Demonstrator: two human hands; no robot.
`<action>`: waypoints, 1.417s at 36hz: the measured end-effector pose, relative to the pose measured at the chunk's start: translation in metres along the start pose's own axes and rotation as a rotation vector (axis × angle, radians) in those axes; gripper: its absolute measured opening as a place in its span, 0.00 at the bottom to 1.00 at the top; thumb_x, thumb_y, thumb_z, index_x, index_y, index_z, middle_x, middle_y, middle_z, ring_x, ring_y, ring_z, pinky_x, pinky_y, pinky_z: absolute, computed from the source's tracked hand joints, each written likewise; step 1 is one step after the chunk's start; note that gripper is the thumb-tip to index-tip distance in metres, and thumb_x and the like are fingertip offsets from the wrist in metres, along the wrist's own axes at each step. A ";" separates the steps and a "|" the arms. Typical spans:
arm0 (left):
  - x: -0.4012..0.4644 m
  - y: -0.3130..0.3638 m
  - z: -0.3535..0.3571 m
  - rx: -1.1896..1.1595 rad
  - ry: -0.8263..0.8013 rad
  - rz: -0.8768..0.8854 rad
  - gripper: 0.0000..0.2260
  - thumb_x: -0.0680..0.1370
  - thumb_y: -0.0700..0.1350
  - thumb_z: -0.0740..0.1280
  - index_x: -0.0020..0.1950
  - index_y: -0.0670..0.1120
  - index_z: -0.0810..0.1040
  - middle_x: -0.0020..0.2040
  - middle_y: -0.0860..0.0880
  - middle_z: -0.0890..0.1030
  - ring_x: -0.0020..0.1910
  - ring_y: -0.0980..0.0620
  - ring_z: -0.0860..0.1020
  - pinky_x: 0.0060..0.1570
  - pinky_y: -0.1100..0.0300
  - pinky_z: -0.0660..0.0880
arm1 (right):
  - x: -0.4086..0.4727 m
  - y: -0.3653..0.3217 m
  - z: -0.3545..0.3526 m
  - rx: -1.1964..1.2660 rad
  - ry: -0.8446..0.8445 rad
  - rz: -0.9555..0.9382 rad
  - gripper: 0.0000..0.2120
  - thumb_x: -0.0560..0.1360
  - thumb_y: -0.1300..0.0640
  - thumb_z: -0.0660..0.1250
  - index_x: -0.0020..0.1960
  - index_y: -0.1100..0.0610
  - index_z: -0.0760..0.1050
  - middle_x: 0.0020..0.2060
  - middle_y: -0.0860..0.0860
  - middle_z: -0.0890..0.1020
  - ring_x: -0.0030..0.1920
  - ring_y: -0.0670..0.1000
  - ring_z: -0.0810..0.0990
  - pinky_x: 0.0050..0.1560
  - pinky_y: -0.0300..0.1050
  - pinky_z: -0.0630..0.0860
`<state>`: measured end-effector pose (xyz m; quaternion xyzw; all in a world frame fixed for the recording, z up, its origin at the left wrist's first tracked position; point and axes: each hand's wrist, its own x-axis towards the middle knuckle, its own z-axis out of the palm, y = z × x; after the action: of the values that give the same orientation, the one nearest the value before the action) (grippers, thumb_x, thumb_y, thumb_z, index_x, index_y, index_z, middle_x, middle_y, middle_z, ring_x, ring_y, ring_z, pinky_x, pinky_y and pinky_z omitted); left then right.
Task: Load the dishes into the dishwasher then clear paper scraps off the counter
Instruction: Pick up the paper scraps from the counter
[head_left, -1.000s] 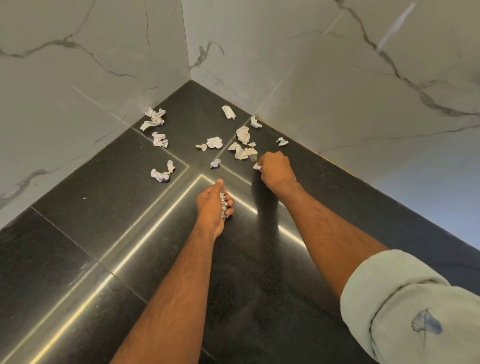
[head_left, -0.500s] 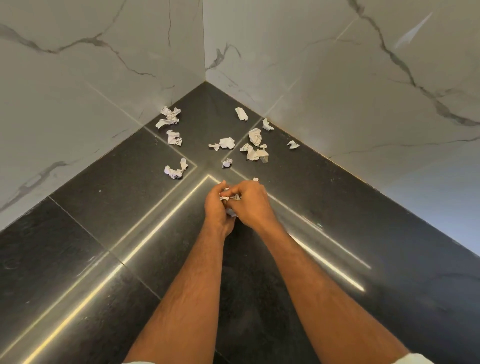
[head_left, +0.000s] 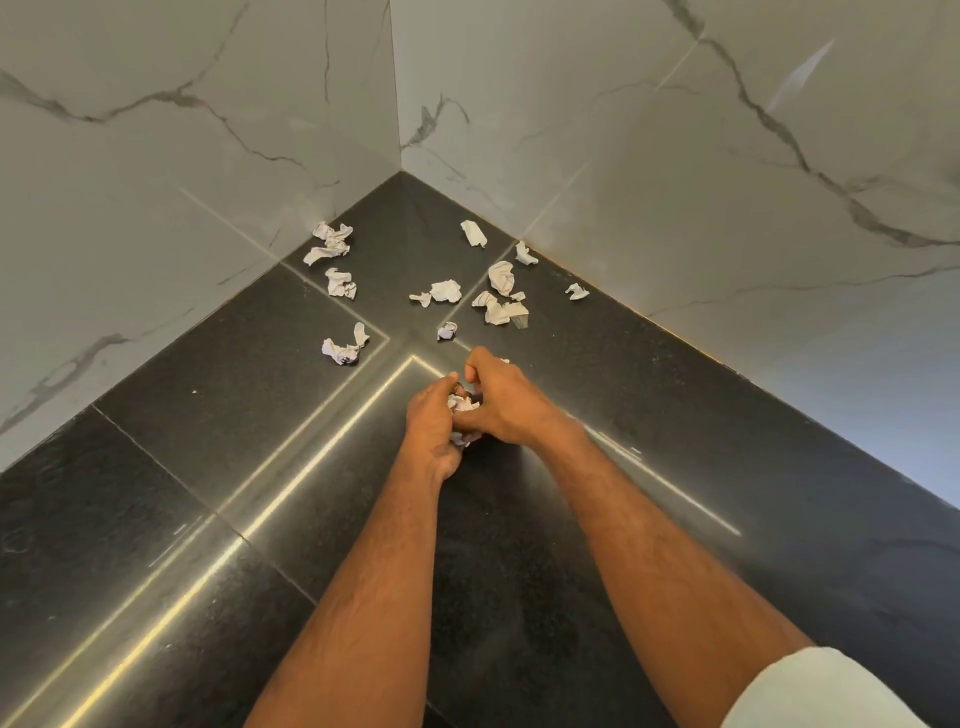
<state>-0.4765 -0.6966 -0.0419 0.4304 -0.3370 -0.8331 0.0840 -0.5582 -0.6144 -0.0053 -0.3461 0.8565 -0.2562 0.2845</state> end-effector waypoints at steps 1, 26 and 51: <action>0.001 0.000 -0.001 -0.006 0.003 -0.004 0.08 0.81 0.47 0.66 0.45 0.45 0.78 0.34 0.47 0.81 0.30 0.51 0.79 0.26 0.61 0.72 | 0.000 0.001 -0.006 -0.003 -0.037 -0.003 0.25 0.66 0.52 0.80 0.51 0.52 0.65 0.42 0.46 0.72 0.40 0.47 0.70 0.36 0.43 0.67; 0.014 -0.001 0.007 -0.009 -0.037 0.002 0.14 0.82 0.41 0.63 0.35 0.44 0.71 0.28 0.47 0.70 0.23 0.53 0.67 0.23 0.65 0.56 | 0.093 0.077 -0.095 -0.427 0.284 0.278 0.08 0.77 0.64 0.68 0.55 0.59 0.83 0.52 0.60 0.84 0.53 0.60 0.82 0.56 0.53 0.80; 0.024 -0.001 0.004 0.050 -0.053 0.003 0.13 0.82 0.43 0.64 0.37 0.43 0.72 0.31 0.45 0.71 0.26 0.51 0.68 0.22 0.66 0.58 | 0.138 0.030 -0.095 0.334 0.442 0.081 0.16 0.66 0.60 0.81 0.50 0.52 0.80 0.40 0.48 0.79 0.40 0.47 0.81 0.40 0.43 0.82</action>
<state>-0.4940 -0.7042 -0.0565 0.4099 -0.3604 -0.8353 0.0655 -0.7171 -0.6741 0.0001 -0.1953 0.8569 -0.4516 0.1538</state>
